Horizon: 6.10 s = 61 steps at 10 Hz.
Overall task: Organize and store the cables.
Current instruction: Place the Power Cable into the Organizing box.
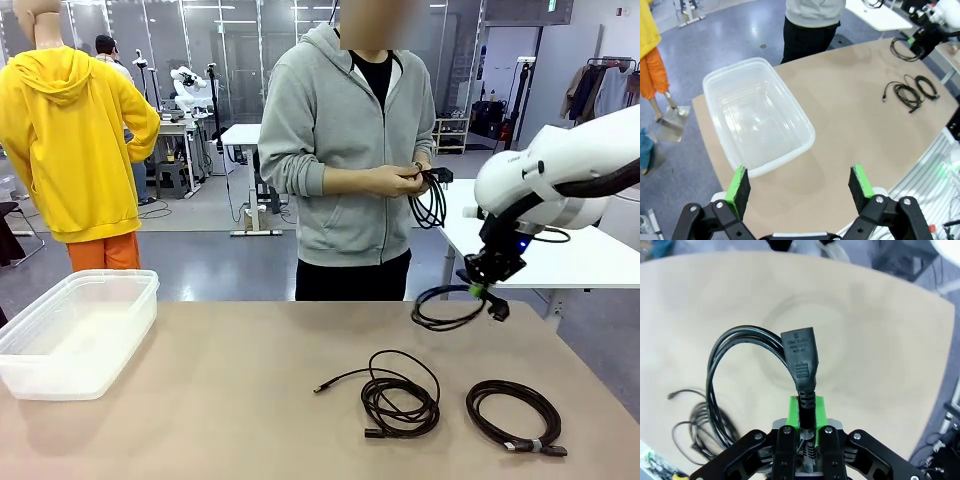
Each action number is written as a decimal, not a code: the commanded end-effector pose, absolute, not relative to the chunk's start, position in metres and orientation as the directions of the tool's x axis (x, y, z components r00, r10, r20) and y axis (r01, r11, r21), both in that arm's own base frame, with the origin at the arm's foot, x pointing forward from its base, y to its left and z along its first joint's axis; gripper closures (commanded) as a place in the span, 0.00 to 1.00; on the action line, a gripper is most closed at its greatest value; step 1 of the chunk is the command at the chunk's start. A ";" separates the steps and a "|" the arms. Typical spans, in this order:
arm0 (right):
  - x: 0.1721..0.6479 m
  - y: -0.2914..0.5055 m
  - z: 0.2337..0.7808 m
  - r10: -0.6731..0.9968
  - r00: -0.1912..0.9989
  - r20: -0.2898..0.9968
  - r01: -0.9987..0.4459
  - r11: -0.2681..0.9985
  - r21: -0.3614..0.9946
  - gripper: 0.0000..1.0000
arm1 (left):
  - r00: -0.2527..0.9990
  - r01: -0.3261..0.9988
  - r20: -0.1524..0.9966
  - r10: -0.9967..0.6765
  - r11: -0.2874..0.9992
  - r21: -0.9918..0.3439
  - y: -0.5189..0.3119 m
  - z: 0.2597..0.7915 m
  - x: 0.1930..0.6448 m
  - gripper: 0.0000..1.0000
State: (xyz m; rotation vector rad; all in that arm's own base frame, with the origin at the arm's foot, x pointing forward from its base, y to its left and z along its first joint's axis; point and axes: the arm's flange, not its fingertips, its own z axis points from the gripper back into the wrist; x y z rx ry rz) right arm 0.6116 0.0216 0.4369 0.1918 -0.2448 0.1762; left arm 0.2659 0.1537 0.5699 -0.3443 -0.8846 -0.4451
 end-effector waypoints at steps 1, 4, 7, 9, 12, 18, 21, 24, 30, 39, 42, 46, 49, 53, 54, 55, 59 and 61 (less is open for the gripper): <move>0.581 0.057 0.461 0.121 0.950 0.289 -0.193 0.952 0.236 0.85 | 0.545 0.517 0.805 -0.237 0.850 -0.100 0.153 0.570 0.266 0.00; 0.557 0.143 0.472 0.173 0.943 0.285 -0.237 0.949 0.208 0.85 | 0.545 0.517 0.805 -0.237 0.850 -0.100 0.153 0.570 0.266 0.00; 0.559 0.237 0.441 0.206 0.920 0.335 -0.293 0.927 0.234 0.85 | 0.545 0.517 0.805 -0.237 0.850 -0.100 0.153 0.570 0.266 0.00; 0.561 0.303 0.419 0.258 0.899 0.353 -0.363 0.891 0.273 0.85 | 0.545 0.517 0.805 -0.237 0.850 -0.100 0.153 0.570 0.266 0.00; 0.575 0.377 0.374 0.336 0.896 0.290 -0.415 0.867 0.276 0.85 | 0.545 0.517 0.805 -0.237 0.850 -0.100 0.153 0.570 0.266 0.00; 0.578 0.403 0.344 0.342 0.919 0.195 -0.387 0.875 0.291 0.75 | 0.545 0.517 0.805 -0.237 0.850 -0.100 0.153 0.570 0.266 0.00; 0.576 0.405 0.344 0.351 0.920 0.175 -0.388 0.880 0.275 0.29 | 0.545 0.517 0.805 -0.237 0.850 -0.100 0.153 0.570 0.266 0.00; 0.576 0.400 0.351 0.357 0.919 0.166 -0.390 0.883 0.262 0.00 | 0.545 0.517 0.805 -0.237 0.850 -0.100 0.153 0.570 0.266 0.00; 0.563 0.294 0.459 0.451 0.839 0.304 -0.530 0.803 0.272 0.00 | 0.545 0.517 0.805 -0.237 0.850 -0.100 0.153 0.570 0.266 0.00; 0.475 -0.022 0.499 0.483 0.448 0.752 -0.851 0.489 0.193 0.00 | 0.545 0.517 0.805 -0.237 0.850 -0.100 0.153 0.570 0.266 0.00; 0.420 -0.116 0.491 0.414 0.268 0.870 -0.917 0.387 0.098 0.00 | 0.545 0.517 0.805 -0.237 0.850 -0.100 0.153 0.570 0.266 0.00; 0.444 -0.136 0.485 0.458 0.313 0.832 -0.924 0.348 0.156 0.00 | 0.545 0.517 0.805 -0.237 0.850 -0.100 0.153 0.570 0.266 0.00; 0.404 -0.151 0.487 0.393 0.275 0.878 -0.916 0.383 0.115 0.00 | 0.545 0.517 0.805 -0.237 0.850 -0.100 0.153 0.570 0.266 0.00; 0.404 -0.151 0.487 0.393 0.275 0.878 -0.916 0.383 0.115 0.00 | 0.545 0.517 0.805 -0.237 0.850 -0.100 0.153 0.570 0.266 0.00; 0.404 -0.151 0.487 0.393 0.275 0.878 -0.916 0.383 0.115 0.00 | 0.553 0.507 0.801 -0.229 0.855 -0.105 0.154 0.570 0.266 0.00; 0.404 -0.151 0.487 0.393 0.275 0.878 -0.916 0.383 0.115 0.00 | 0.610 0.483 0.744 -0.273 0.872 -0.076 0.125 0.575 0.285 0.00; 0.404 -0.151 0.487 0.393 0.275 0.878 -0.916 0.383 0.115 0.00 | 0.607 0.655 0.665 -0.435 0.747 -0.108 -0.018 0.580 0.331 0.00; 0.404 -0.151 0.487 0.393 0.275 0.878 -0.916 0.383 0.115 0.00 | 0.575 0.700 0.587 -0.570 0.714 0.008 -0.092 0.566 0.348 0.00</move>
